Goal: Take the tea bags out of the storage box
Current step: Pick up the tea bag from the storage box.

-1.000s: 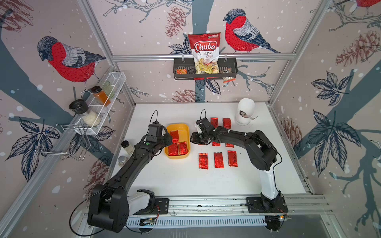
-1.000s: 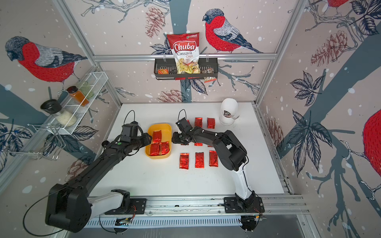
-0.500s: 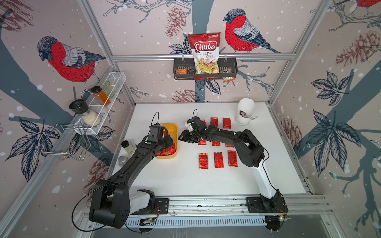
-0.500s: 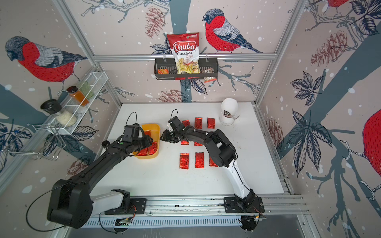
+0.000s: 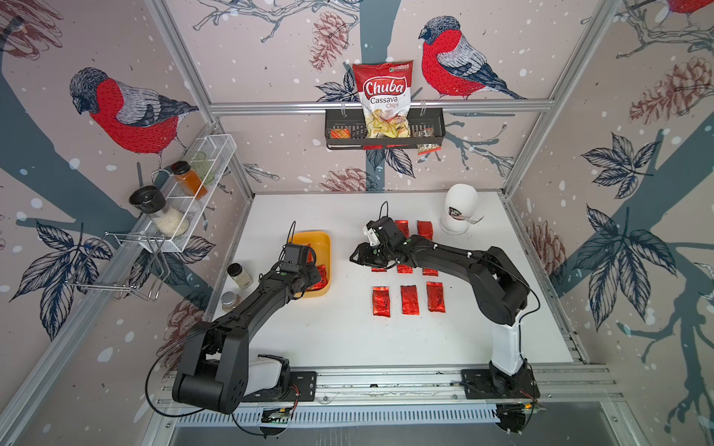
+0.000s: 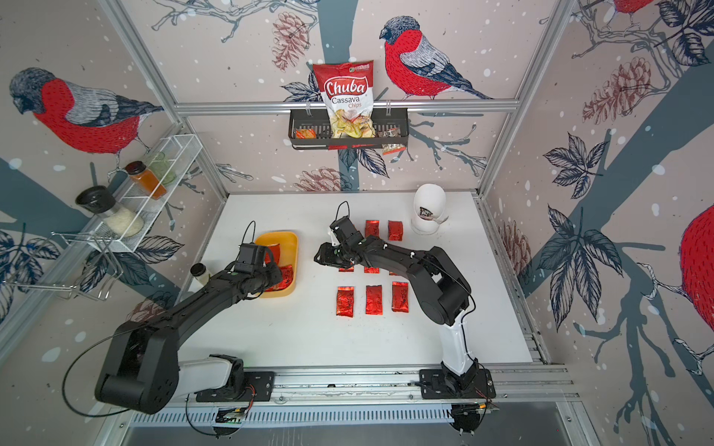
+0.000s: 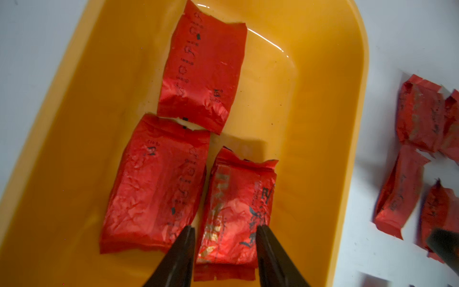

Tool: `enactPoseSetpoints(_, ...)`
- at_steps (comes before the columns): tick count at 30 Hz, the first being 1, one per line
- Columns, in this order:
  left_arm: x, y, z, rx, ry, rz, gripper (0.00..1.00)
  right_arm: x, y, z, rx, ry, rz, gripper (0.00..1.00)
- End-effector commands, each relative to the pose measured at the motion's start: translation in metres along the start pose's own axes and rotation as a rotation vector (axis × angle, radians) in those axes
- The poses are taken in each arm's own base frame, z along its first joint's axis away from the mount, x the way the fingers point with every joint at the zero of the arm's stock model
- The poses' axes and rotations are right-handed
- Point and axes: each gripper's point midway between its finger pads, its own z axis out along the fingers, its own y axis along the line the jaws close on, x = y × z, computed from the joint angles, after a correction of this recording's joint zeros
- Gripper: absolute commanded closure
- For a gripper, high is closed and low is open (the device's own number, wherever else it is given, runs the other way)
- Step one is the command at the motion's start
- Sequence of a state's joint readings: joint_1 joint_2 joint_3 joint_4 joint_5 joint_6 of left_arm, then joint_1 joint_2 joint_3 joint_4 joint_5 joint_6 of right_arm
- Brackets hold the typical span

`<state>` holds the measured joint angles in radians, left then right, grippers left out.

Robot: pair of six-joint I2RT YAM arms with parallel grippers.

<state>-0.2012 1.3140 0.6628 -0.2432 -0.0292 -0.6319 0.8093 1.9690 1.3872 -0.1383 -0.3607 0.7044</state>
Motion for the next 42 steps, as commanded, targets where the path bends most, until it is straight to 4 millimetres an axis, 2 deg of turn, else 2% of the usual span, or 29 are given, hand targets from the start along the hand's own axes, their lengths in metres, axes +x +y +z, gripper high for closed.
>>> enactPoseSetpoints(1,-0.005,0.001,0.009,-0.012,-0.011,-0.002,0.55,-0.002,0.002,-0.015,0.025,-0.036,-0.067,0.5)
enactPoseSetpoints(8,0.004,0.003,0.027,-0.025,0.032,0.012,0.55,0.002,0.013,-0.033,0.015,-0.042,-0.12,0.5)
enactPoseSetpoints(10,0.005,0.001,0.029,-0.012,0.038,0.012,0.57,0.002,0.013,-0.035,0.016,-0.044,-0.125,0.5)
enactPoseSetpoints(12,0.006,-0.002,0.029,0.004,0.041,0.012,0.64,0.002,0.012,-0.035,0.017,-0.043,-0.123,0.5)
enactPoseSetpoints(19,0.002,-0.005,0.025,0.016,0.033,0.021,0.98,0.0,0.006,-0.029,0.023,-0.039,-0.113,0.5)
enactPoseSetpoints(22,-0.002,-0.006,0.02,0.011,0.023,0.027,1.0,0.0,0.006,-0.029,0.025,-0.037,-0.113,0.5)
enactPoseSetpoints(26,-0.013,-0.008,0.006,0.0,-0.01,0.033,1.0,-0.003,0.007,-0.031,0.025,-0.042,-0.117,0.5)
enactPoseSetpoints(32,-0.043,-0.022,-0.032,0.025,-0.099,0.046,1.0,-0.01,0.011,-0.042,0.02,-0.065,-0.123,0.5)
enactPoseSetpoints(38,-0.068,-0.057,-0.062,0.143,-0.127,0.065,1.0,-0.03,0.007,-0.07,0.026,-0.12,-0.119,0.5)
enactPoseSetpoints(41,-0.079,-0.082,-0.07,0.213,-0.131,0.073,1.0,-0.042,-0.001,-0.09,0.036,-0.158,-0.107,0.5)
enactPoseSetpoints(42,-0.077,-0.088,-0.068,0.221,-0.121,0.081,1.0,-0.046,-0.003,-0.098,0.038,-0.172,-0.103,0.5)
